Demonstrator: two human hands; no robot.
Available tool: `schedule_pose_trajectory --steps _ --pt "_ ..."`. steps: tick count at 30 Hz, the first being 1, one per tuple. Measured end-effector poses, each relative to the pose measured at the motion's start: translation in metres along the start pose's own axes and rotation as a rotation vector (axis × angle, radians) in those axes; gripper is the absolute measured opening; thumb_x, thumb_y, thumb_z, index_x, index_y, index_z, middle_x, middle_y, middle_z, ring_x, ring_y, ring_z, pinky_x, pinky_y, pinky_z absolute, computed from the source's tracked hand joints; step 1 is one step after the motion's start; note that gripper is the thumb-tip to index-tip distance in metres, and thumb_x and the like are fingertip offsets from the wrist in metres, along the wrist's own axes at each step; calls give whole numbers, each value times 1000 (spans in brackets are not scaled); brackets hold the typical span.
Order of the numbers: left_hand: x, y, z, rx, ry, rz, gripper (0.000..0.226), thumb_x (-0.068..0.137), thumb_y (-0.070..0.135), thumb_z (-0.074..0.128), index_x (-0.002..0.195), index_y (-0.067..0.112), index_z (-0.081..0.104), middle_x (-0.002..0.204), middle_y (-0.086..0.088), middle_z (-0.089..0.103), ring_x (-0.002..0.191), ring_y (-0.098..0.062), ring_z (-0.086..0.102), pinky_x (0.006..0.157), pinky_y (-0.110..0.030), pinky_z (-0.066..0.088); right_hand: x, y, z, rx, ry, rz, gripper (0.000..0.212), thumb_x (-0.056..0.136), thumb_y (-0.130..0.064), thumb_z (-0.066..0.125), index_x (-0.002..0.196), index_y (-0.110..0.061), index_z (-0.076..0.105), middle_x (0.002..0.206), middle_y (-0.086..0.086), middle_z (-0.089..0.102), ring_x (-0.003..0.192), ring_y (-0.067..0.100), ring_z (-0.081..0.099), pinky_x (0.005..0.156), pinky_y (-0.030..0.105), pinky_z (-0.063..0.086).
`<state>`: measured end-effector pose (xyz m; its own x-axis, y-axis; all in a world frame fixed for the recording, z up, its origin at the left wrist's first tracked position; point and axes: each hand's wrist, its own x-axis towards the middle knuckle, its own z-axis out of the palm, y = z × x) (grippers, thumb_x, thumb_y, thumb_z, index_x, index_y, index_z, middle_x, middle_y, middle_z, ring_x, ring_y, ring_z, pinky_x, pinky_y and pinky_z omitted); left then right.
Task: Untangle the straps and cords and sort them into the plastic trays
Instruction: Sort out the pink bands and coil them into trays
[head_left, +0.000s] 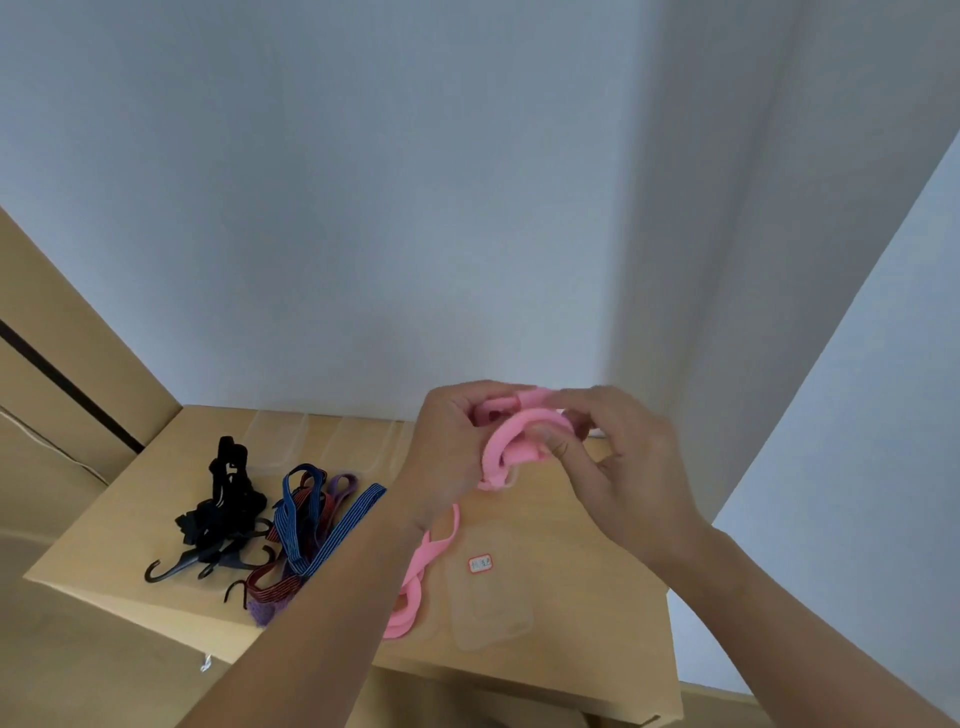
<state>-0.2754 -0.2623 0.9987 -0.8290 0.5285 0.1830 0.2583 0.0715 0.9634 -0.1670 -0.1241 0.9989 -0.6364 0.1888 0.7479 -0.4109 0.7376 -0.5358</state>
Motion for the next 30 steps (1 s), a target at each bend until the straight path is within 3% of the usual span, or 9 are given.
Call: schedule_pose_trajectory --steps 4,7,11,15,18,20,24,27,30 --pt "-4 -14 -4 59 -29 62 26 76 21 77 89 -1 77 79 -18 73 71 -30 67 66 -51 57 8 7 24 -110 2 212 2 96 -19 68 97 -19 69 113 -4 54 105 17 56 79 32 51" --pt "3 -22 -14 16 -42 64 17 76 4 78 90 -5 76 83 -24 72 75 -30 69 68 -55 58 18 9 37 -10 -113 421 7 99 -27 62 93 -23 64 100 -9 64 96 7 62 76 31 53" --pt "16 -32 -37 -35 -77 34 19 72 -9 82 89 -1 77 80 -12 74 75 -17 66 68 -31 57 37 16 48 121 -146 622 13 96 -27 66 83 -27 66 82 -13 70 75 4 63 64 14 43" --pt "30 -39 -63 -77 -114 4 31 76 -13 79 83 16 76 75 8 71 71 -8 64 67 -23 55 61 24 68 197 -212 668 13 94 -24 70 81 -25 71 78 -9 71 67 15 64 66 29 52" --pt "43 -44 -85 -132 -137 -28 19 79 -9 79 87 7 76 81 -2 73 77 -15 66 71 -31 58 74 28 85 231 -222 674 12 94 -18 70 83 -21 74 81 -5 73 68 20 65 72 43 58" --pt "53 -48 -98 -169 -147 -38 16 78 -2 82 91 0 74 85 -17 72 81 -23 65 76 -49 59 79 32 98 302 -239 716 12 94 -14 69 83 -17 74 83 1 73 70 19 65 76 47 58" --pt "71 -57 -114 -265 -184 -68 32 73 12 87 98 -2 74 102 -36 66 96 -52 65 91 -70 51 91 41 114 705 -258 921 11 87 -17 73 93 -10 67 85 14 68 73 23 65 71 39 57" --pt "82 -61 -122 -333 -245 -97 29 71 18 85 98 7 78 106 -32 69 103 -51 65 95 -63 53 96 45 123 949 -248 1025 16 84 -16 68 95 -8 59 84 13 66 72 24 64 65 30 55" --pt "92 -68 -128 -443 -339 -143 25 80 -2 79 105 -4 74 109 -30 70 101 -38 68 94 -53 56 96 48 136 947 -242 1010 9 88 -17 65 90 -10 60 85 12 65 74 23 62 68 30 54"
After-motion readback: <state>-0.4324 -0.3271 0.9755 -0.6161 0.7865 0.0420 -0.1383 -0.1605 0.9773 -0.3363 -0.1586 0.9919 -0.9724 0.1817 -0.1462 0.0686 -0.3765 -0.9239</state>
